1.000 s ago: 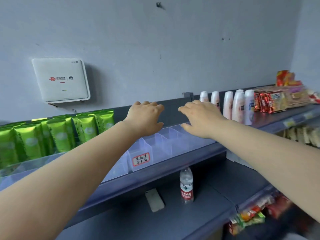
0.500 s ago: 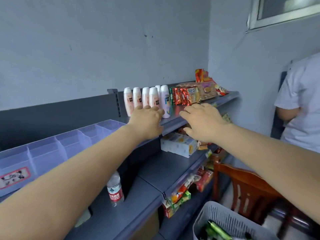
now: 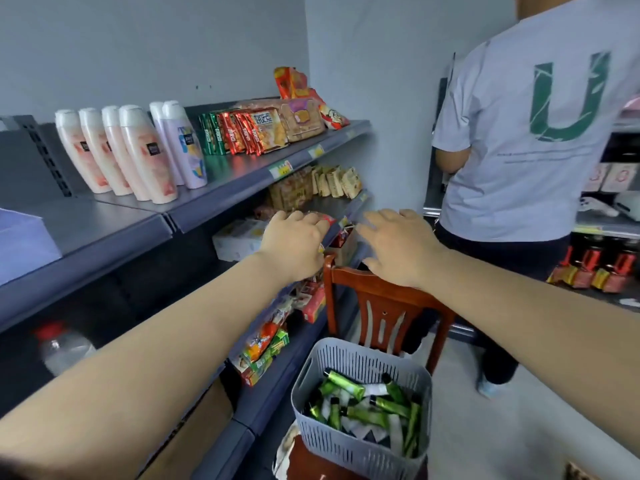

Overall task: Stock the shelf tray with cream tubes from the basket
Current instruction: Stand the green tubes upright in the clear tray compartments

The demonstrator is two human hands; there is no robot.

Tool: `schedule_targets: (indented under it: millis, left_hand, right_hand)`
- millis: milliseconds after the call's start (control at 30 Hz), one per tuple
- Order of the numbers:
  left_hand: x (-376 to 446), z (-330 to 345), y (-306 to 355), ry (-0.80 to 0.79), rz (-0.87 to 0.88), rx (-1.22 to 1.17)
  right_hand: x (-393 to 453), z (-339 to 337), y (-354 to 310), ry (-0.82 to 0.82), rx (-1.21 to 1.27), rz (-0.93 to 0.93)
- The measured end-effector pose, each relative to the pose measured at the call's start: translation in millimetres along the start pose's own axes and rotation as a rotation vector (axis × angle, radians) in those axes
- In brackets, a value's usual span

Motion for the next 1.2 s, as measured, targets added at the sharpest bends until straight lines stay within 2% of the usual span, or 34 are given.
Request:
schedule_targets:
  millis: [267, 567, 833, 1000, 1067, 1200]
  left_hand:
    - [31.7, 90.3, 55.6, -0.118, 0.156, -0.065]
    - [50.3, 235.8, 88.1, -0.346, 0.265, -0.121]
    - [30.7, 379.7, 129.2, -0.589, 0.425, -0.142]
    - [27.6, 446.5, 157.9, -0.650, 0.491, -0.167]
    - [26.7, 474.5, 166.7, -0.689, 0.486, -0.186]
    - [19.3, 540.1, 174.5, -0.843, 0.352, -0.309]
  right_hand:
    - [-5.6, 99.5, 14.1, -0.186, 0.059, 0.078]
    - [4.8, 238.6, -9.5, -0.358, 0.182, 0.143]
    - [-16.4, 378.5, -45.0, -0.688, 0.373, 0.227]
    - [-32.7, 452.6, -64.3, -0.825, 0.468, 0.283]
    - [-36.0, 480.0, -72.1, -0.854, 0.486, 0.292]
    - [-41.2, 531.3, -88.9, -0.902, 0.555, 0.348]
Point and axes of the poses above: each hand's wrist, its own x-axis towards the middle knuckle, its own z-axis out of the palm, y = z × x, the point moved 5 cm from there along x, towards the middle knuckle, and after that the axes turned 3 degrees about -z, right-handed, at the moved point
